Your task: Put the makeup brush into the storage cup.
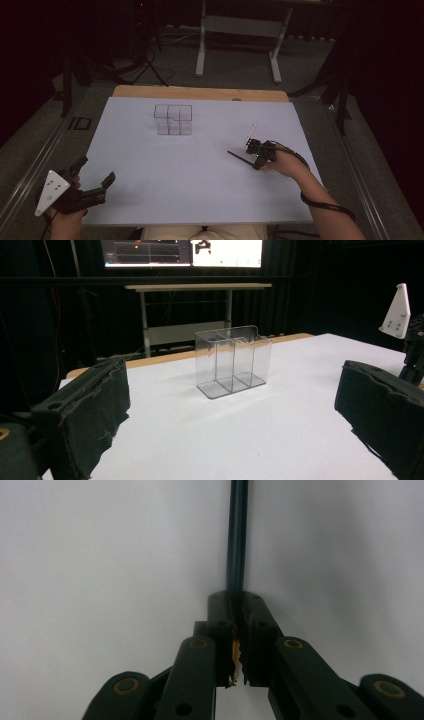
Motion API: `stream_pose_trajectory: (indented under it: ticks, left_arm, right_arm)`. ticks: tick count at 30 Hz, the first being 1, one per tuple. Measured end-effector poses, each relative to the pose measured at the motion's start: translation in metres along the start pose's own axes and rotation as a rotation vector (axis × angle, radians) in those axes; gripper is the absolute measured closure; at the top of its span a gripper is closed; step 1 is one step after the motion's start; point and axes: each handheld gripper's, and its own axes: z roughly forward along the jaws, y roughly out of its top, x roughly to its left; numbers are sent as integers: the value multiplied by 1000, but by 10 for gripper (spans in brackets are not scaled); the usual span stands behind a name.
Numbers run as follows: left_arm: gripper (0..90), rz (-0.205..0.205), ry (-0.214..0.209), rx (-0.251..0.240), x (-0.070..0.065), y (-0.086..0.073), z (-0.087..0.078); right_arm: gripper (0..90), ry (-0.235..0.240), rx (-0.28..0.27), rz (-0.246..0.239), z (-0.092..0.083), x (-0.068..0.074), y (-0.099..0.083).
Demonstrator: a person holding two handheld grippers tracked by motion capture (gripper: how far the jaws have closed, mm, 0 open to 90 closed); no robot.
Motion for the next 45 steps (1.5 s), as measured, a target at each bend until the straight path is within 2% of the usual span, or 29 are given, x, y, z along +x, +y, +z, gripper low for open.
stream_pose_trajectory:
  ticks: [4,10,13,18,21,23,26,34,35,37,39,45]
  left_arm:
    - [24,-1,1,0,0,0,0]
    - [24,-5,-2,1,0,0,0]
    - [24,-5,-5,2,0,0,0]
    - [24,-6,-12,5,-1,0,1]
    - [24,-37,-33,-5,0,-1,1]
    - [24,-40,-38,6,0,-1,2]
    - [24,-39,-75,27,-2,-1,4]
    - [24,-2,-167,60,-13,4,11]
    - [24,-13,-206,79,-17,6,14]
    - [24,-10,-219,95,-18,7,16]
    - [25,-31,-250,114,-20,8,19]
    - [25,-99,-371,117,-26,13,28]
  right_arm:
    - [846,9,-16,1,-4,-3,-2]
    - [846,36,-42,-3,-20,-7,-7]
    - [846,42,-51,-51,-33,-7,-11]
    - [846,61,-66,-69,-41,-6,-14]
    - [846,65,-71,-89,-45,-4,-16]
    - [846,71,-73,-110,-47,-2,-18]
    - [846,75,-72,-147,-50,3,-20]
    - [846,81,-99,-185,-60,12,-20]
    - [846,70,-98,-199,-63,15,-19]
    - [846,71,-102,-209,-67,18,-18]
    - [846,69,-107,-213,-69,19,-18]
    - [846,68,-109,-246,-79,27,-14]
